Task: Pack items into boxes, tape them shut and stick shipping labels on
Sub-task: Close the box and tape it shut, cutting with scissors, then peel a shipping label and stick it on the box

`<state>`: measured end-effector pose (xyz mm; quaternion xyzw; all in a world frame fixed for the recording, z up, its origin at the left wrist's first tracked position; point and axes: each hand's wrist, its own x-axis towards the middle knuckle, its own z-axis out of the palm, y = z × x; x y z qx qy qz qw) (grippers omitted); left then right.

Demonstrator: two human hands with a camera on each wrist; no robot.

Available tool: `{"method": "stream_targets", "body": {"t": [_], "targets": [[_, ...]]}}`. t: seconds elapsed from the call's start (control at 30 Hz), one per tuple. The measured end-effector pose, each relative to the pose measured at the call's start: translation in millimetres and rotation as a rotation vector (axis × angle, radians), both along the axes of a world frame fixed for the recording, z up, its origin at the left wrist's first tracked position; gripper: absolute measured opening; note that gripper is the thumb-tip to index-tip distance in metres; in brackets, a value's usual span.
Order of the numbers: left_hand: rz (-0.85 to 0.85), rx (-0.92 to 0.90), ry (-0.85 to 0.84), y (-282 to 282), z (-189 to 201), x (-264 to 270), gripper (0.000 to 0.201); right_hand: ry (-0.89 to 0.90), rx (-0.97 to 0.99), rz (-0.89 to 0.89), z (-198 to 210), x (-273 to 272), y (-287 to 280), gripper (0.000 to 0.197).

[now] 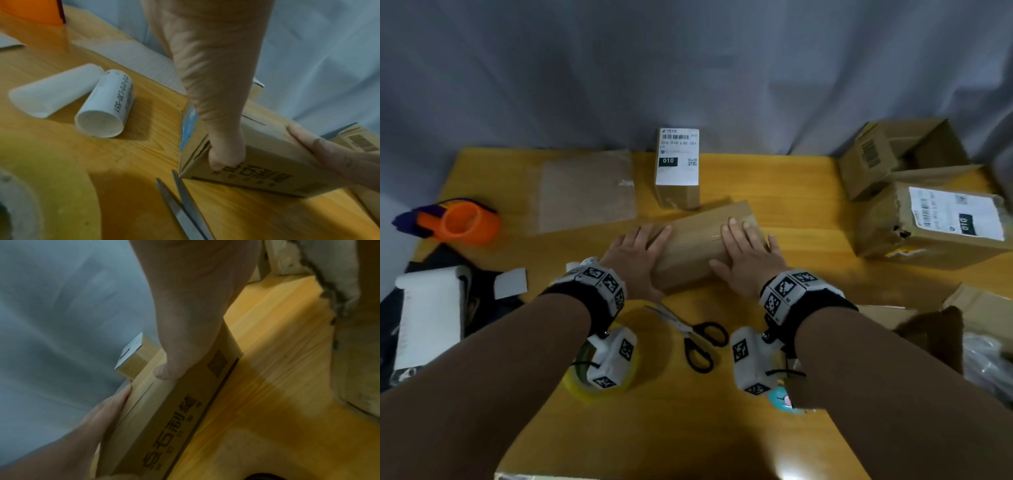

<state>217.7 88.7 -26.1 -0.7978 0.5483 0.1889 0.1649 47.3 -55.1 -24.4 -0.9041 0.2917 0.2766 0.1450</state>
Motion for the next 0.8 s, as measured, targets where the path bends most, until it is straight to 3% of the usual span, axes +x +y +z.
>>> {"method": "stream_targets", "body": {"t": [0.23, 0.37, 0.43, 0.57, 0.67, 0.73, 0.8], "targets": [[-0.001, -0.008, 0.060, 4, 0, 3, 0.122, -0.098, -0.117, -0.248, -8, 12, 17, 0.089], [0.043, -0.075, 0.117, 18, -3, 6, 0.117, -0.021, -0.102, -0.371, -3, 18, 16, 0.104], [0.143, -0.160, 0.193, 29, 0, 16, 0.105, 0.007, -0.124, -0.389, -3, 20, 19, 0.105], [0.306, -0.310, 0.101, 54, 9, 45, 0.075, -0.054, -0.233, -0.369, 5, 28, 37, 0.088], [0.429, -0.139, 0.108, 65, 7, 64, 0.076, -0.202, -0.214, -0.312, 15, 37, 58, 0.065], [0.488, -0.005, 0.237, 68, -4, 75, 0.082, -0.281, -0.144, -0.289, 20, 44, 73, 0.062], [0.483, 0.009, 0.318, 67, -10, 78, 0.070, -0.341, -0.096, -0.283, 22, 49, 85, 0.062]]}}
